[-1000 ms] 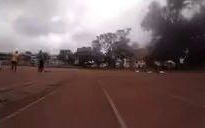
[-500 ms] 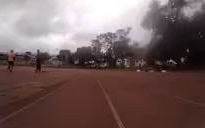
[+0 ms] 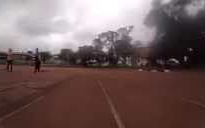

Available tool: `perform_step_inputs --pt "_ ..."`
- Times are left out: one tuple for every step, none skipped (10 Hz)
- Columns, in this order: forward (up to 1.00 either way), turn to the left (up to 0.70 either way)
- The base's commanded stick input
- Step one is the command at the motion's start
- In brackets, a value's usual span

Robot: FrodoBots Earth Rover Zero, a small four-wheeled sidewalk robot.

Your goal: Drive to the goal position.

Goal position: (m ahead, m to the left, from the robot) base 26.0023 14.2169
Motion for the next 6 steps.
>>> perform_step_inputs --pt "0.7 0.12" --pt "0.7 0.07" --pt "0.7 0.06" --pt "0.7 0.08" --pt "0.7 0.04" --pt "0.7 0.07"
